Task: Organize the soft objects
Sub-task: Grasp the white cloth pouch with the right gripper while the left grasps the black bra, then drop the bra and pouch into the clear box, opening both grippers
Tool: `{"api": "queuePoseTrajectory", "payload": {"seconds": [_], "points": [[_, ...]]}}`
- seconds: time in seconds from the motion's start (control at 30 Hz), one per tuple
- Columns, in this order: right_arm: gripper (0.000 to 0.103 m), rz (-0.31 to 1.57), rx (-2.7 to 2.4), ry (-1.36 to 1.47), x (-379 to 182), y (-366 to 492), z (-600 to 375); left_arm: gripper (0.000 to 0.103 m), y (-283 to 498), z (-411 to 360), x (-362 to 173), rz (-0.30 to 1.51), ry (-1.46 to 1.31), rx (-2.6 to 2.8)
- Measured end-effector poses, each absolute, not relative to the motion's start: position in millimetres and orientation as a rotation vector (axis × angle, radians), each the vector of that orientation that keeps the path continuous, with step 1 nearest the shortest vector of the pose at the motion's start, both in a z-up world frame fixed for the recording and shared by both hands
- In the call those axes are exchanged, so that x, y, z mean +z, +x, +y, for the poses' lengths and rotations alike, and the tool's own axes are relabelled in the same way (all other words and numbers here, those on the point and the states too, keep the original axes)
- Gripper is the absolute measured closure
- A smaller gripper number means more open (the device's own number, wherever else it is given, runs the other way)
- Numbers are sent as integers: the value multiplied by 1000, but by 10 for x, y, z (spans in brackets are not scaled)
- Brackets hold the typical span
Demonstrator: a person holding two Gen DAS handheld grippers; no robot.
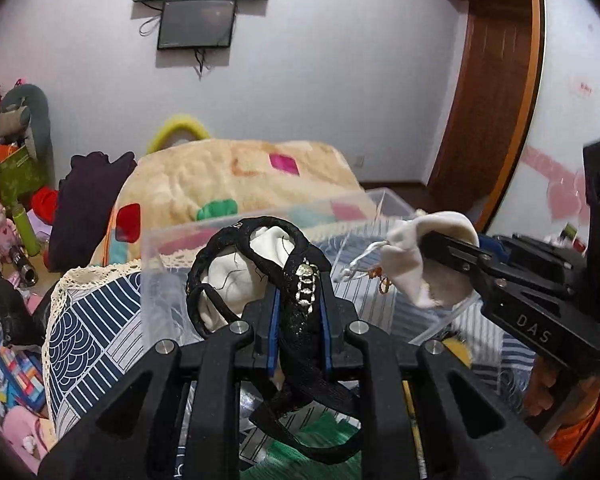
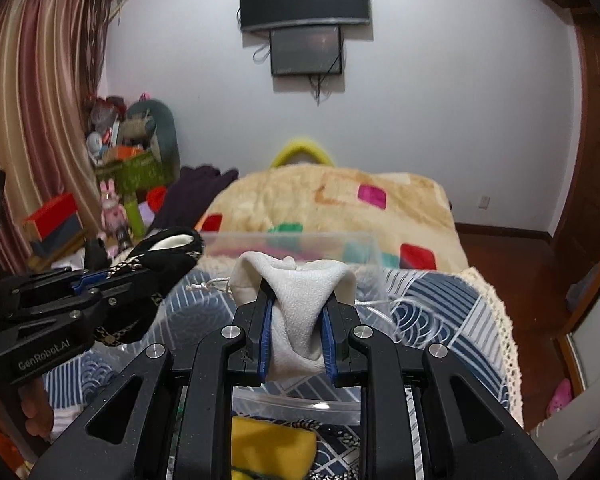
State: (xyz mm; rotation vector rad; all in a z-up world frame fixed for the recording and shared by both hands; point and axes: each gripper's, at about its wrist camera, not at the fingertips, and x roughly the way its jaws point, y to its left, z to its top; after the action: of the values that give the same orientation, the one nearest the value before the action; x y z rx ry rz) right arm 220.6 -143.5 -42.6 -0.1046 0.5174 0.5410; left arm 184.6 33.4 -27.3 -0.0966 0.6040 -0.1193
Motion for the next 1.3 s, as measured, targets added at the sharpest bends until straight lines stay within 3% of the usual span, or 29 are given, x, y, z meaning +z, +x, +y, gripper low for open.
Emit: {"api": "queuePoseTrajectory", "payload": {"seconds": [0.27, 0.47, 0.57, 0.63, 0.7, 0.77, 0.9, 1.07, 1.3], "points": [[84, 611, 555, -171, -576, 2331, -1381, 86, 1967, 223, -381, 664, -59, -140], [84, 640, 567, -192, -608, 2320, -1358, 79, 1964, 143, -426, 682, -24, -130], [83, 640, 566, -199, -591, 2295, -1371, 69, 1920, 138, -412, 682, -25, -126], [82, 639, 572, -190, -572, 2275, -1395, 53, 1878, 134, -405, 683, -19, -105], [82, 634, 578, -168, -536, 2243, -1424, 47, 1799, 131, -383, 667, -24, -104], [80, 617, 576, -166, -501, 2183, -1448, 43, 1715, 132, -344, 647, -19, -99], [63, 575, 571, -173, -413, 2052, -1484, 36, 1556, 138, -221, 606, -23, -100], [57, 519, 571, -164, -273, 1898, -1546, 28, 1338, 166, -13, 543, -26, -91], [41, 440, 573, -140, -96, 1664, -1648, 6, 986, 233, 143, 464, -38, -52]]}}
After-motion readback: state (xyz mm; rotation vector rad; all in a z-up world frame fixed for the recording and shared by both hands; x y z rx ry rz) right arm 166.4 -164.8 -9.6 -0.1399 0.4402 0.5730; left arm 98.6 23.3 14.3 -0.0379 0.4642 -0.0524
